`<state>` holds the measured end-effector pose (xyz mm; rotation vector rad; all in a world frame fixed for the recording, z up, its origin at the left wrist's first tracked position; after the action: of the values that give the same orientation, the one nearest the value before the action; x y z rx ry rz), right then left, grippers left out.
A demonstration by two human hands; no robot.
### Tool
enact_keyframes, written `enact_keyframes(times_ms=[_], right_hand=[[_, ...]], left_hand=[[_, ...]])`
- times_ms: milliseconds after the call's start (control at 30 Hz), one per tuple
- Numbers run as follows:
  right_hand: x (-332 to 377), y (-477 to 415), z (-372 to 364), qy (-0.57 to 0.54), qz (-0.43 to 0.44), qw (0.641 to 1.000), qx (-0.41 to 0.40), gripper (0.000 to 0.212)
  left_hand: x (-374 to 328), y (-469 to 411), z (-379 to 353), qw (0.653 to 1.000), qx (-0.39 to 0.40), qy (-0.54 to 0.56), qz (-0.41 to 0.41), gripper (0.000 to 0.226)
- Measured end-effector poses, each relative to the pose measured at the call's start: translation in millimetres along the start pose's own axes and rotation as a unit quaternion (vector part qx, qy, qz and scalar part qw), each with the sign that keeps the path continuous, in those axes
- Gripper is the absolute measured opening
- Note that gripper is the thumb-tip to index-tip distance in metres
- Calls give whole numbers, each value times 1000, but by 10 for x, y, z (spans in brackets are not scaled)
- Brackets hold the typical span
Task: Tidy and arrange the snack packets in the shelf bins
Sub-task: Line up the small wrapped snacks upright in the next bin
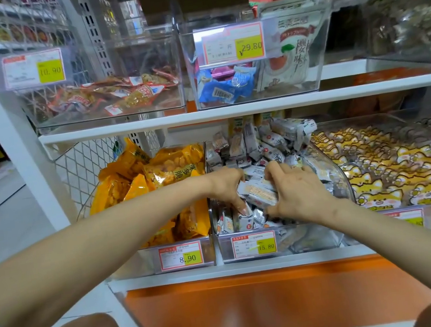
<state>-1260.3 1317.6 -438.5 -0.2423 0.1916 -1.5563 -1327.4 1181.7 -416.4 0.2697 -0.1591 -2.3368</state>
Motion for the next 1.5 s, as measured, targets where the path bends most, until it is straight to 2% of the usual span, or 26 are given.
enact_keyframes(times_ms=[67,133,233,267,333,400,467,600,767,867,933,1000,1067,1167,1300,1500], right_hand=[[-32,14,93,-41,-7,999,-8,62],[-107,11,263,-100,-21,994,-42,62],[-375,-42,551,-187,-78,974,-100,60],[-478,-55,601,-179,-96,974,-100,59],[-644,-62,587,-130,-117,983,-46,57],[-730,-39,443,-105,-114,987,34,54],[-761,-18,281,-108,-99,988,58,52],[-780,-47,130,-84,-46,993,-62,46],[-791,-68,4,-47,9,998,-37,51],[-747,-36,130,-48,20,994,-93,64],[-620,-13,250,-96,68,985,-130,54],[-397,-27,312,-146,147,974,-91,42],[-126,-75,274,-163,216,963,15,32],[213,-199,98,-106,277,945,135,38],[322,-373,-126,-18,288,934,210,42],[221,-468,-183,-65,274,929,239,35]], left_hand=[[13,-24,-15,1000,6,-13,1,83],[32,-18,3,999,14,-48,-6,76],[40,34,71,970,-16,-242,-22,75],[52,38,82,955,-27,-294,-36,77],[102,32,86,941,-37,-333,-52,84],[141,48,105,938,-32,-340,-55,85],[176,69,142,943,-32,-326,-53,79],[290,119,250,968,-86,-232,-42,52],[441,252,362,977,-135,-158,-43,26],[496,337,375,980,-113,-145,-73,21],[530,388,381,982,-100,-135,-81,22],[552,445,386,985,-105,-111,-87,24],[539,521,378,984,-124,-84,-99,26],[474,666,275,982,-126,-81,-119,27],[415,808,37,978,-102,-103,-148,39],[295,730,-167,973,-85,-146,-160,55]])
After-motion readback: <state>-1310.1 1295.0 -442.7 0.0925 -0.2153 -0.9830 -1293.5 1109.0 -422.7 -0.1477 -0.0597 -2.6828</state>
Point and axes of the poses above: each hand's wrist, its own y-axis away from the middle knuckle, its own z-axis out of the back of the hand, x = y × z, the point moved 2 cm from there along -y, towards the middle knuckle, and after that the axes turned 8 degrees about -z, right-handed, at the moved point
